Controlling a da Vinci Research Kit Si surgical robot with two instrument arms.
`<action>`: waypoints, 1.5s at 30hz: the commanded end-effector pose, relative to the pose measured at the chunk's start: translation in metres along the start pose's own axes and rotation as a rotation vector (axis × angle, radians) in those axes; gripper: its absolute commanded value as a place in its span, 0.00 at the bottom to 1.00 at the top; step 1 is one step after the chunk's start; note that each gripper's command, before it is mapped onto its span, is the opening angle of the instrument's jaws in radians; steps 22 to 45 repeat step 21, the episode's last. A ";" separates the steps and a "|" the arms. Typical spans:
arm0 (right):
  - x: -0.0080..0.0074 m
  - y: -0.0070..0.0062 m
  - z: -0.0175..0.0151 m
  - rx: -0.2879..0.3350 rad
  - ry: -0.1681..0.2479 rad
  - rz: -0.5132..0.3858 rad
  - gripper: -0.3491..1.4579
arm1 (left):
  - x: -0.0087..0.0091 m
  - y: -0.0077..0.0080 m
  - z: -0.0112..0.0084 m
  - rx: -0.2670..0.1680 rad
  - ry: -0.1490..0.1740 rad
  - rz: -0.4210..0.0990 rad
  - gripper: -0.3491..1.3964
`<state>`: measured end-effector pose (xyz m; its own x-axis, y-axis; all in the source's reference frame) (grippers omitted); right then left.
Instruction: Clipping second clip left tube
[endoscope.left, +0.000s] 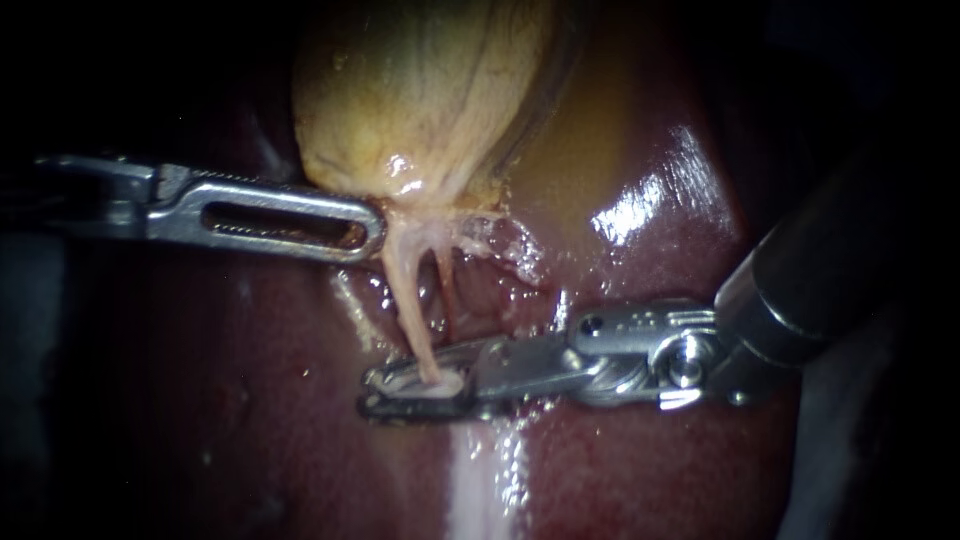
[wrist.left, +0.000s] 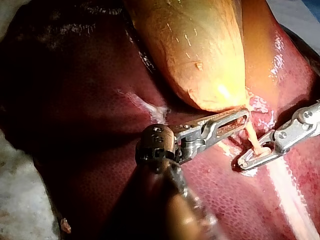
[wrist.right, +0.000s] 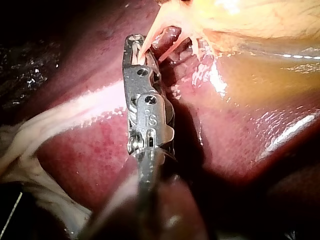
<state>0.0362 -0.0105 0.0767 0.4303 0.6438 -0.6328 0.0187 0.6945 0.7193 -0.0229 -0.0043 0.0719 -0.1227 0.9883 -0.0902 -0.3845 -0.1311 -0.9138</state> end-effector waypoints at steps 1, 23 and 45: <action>0.0000 0.0001 -0.0001 0.005 -0.003 0.005 0.00 | 0.0000 -0.0001 0.0000 0.000 0.000 0.001 0.00; -0.0002 0.0003 -0.0005 0.002 -0.026 0.029 0.00 | 0.0001 -0.0004 0.0001 0.000 0.000 0.001 0.00; -0.0002 0.0003 -0.0005 0.002 -0.026 0.029 0.00 | 0.0001 -0.0004 0.0001 0.000 0.000 0.001 0.00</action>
